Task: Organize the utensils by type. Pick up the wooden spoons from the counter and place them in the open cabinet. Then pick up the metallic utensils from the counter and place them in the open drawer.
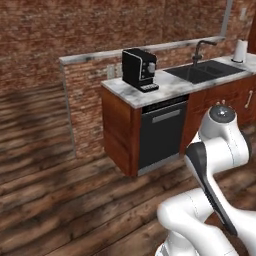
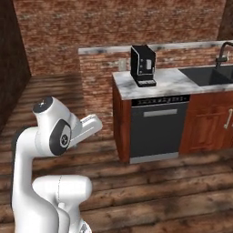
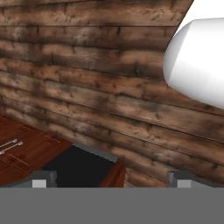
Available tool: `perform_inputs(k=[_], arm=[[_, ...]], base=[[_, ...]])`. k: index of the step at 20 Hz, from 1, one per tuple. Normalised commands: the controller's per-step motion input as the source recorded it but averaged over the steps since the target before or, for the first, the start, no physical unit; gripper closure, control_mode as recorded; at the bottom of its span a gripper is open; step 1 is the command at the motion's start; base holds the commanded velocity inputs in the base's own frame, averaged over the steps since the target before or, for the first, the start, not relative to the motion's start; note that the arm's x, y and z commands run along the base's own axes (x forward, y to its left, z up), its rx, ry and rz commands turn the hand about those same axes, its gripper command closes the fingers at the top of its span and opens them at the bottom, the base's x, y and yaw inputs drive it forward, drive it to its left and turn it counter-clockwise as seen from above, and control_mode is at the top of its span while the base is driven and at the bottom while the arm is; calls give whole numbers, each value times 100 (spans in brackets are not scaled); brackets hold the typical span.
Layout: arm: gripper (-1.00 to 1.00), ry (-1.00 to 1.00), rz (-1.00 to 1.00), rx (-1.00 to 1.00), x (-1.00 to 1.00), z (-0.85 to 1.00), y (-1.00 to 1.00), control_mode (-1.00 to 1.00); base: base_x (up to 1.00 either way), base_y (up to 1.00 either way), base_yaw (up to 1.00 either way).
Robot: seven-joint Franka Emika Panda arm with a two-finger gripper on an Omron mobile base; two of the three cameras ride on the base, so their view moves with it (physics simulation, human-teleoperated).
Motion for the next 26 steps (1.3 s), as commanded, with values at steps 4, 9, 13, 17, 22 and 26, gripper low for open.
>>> perform_inputs(k=[4,9,13,17,22,26], arm=[[-100,0,0,0,0,0,0,100],[-100,0,0,0,0,0,0,100],[-100,0,0,0,0,0,0,100],[-100,0,0,0,0,0,0,100],[-100,0,0,0,0,0,0,100],[-100,0,0,0,0,0,0,100]], base=[[0,100,7],[6,100,4],[28,100,1],[48,100,0],[59,95,0],[72,84,0]])
